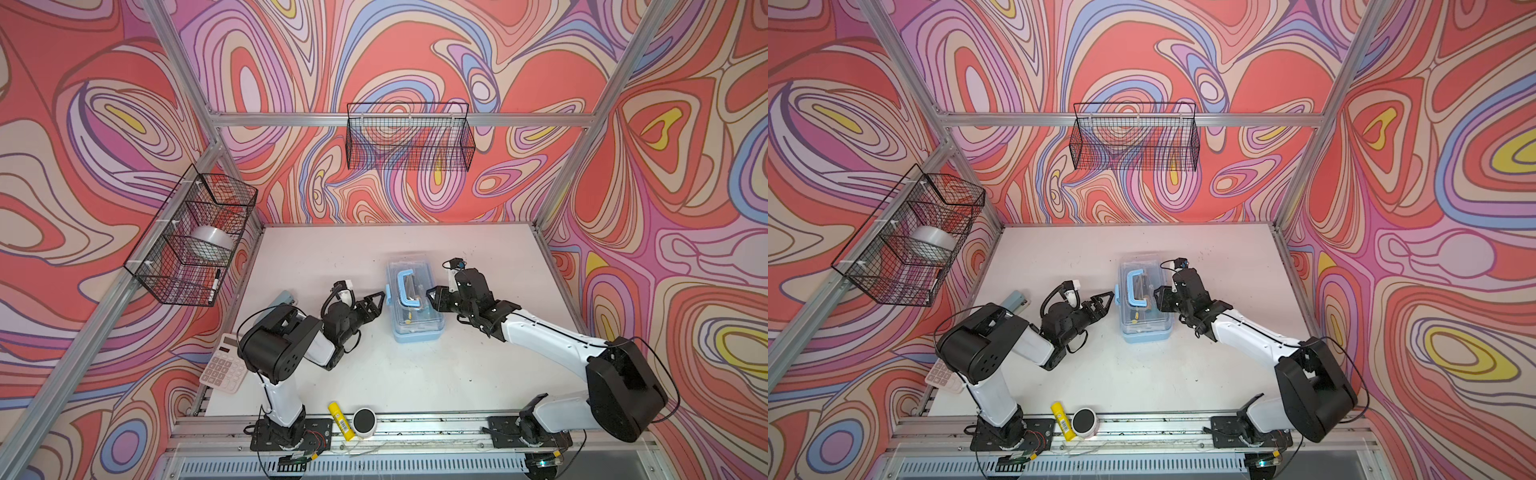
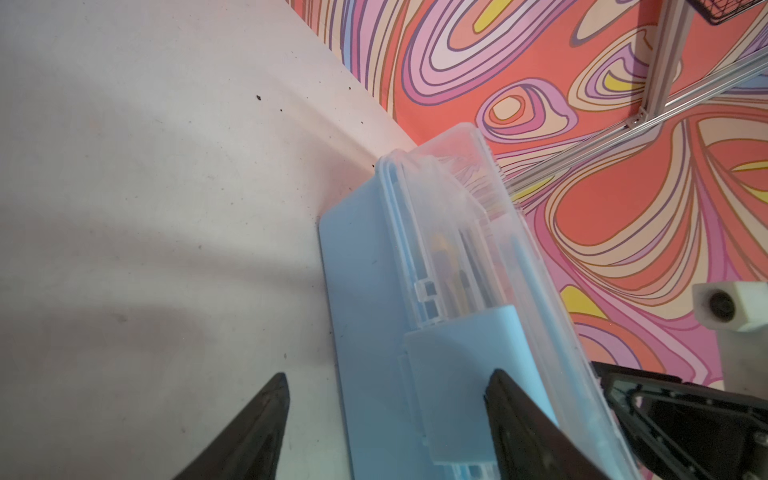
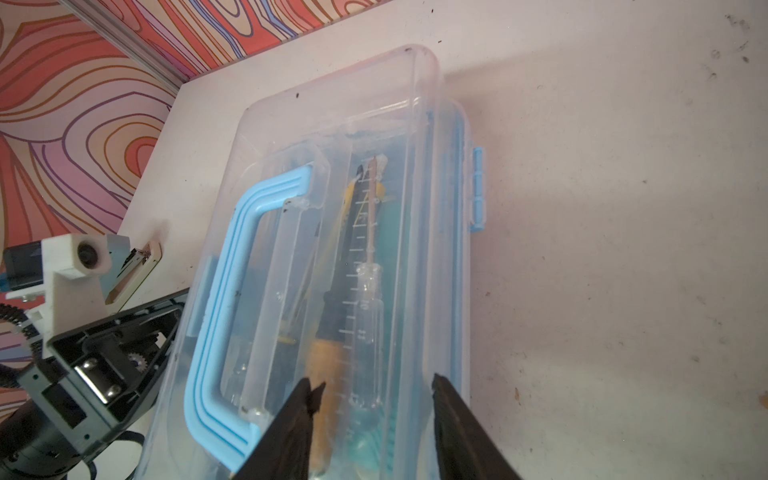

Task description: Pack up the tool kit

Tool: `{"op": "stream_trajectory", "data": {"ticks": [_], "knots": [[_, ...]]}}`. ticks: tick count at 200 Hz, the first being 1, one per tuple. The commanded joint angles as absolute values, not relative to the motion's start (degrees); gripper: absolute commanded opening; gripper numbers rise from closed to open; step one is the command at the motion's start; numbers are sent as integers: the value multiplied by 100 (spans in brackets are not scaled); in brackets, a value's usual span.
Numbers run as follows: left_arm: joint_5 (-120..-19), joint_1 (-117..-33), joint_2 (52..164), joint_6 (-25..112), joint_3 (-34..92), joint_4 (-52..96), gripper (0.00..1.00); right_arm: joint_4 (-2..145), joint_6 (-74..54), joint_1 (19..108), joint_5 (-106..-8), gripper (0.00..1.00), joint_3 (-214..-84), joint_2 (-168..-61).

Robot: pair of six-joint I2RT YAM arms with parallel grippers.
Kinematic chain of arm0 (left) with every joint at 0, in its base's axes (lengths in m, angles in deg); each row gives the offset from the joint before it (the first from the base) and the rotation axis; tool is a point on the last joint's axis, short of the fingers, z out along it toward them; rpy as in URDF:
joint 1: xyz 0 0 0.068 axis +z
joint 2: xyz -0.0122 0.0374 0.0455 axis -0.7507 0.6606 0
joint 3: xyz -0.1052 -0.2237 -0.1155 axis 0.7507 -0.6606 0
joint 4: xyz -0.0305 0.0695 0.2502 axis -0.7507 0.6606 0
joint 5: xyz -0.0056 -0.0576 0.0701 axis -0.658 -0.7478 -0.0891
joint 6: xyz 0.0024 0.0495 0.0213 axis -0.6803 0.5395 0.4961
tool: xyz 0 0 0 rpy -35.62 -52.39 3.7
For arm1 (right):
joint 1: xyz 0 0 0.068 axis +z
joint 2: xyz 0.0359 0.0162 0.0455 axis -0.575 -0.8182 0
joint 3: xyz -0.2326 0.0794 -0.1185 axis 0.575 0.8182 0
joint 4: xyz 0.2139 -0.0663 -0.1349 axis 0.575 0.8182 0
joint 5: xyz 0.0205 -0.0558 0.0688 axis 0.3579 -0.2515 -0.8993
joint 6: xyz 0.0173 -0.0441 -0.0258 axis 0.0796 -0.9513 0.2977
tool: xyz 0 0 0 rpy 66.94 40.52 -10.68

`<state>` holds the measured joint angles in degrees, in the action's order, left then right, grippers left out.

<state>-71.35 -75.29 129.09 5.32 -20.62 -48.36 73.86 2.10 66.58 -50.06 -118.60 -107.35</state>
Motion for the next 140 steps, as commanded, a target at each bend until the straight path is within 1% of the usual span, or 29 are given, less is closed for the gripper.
{"op": "stream_trajectory", "data": {"ticks": [1,30,67,117,140], "knots": [[-7401,-7513,12840,181,-1883,-5184,73,7615,212,6718,-5273,45,-11819,-10951],[-7578,-7516,12825,37,-1789,-5182,65,7602,220,6731,-5293,44,-11793,-10973],[-7608,-7512,12677,27,-1841,-5181,59,7599,227,6725,-5301,44,-11780,-10973],[-7881,-7516,12781,-35,-1719,-5181,58,7597,247,6722,-5292,44,-11758,-10998],[-7929,-7511,12876,-95,-1691,-5183,53,7600,247,6722,-5276,43,-11737,-10983]]}}
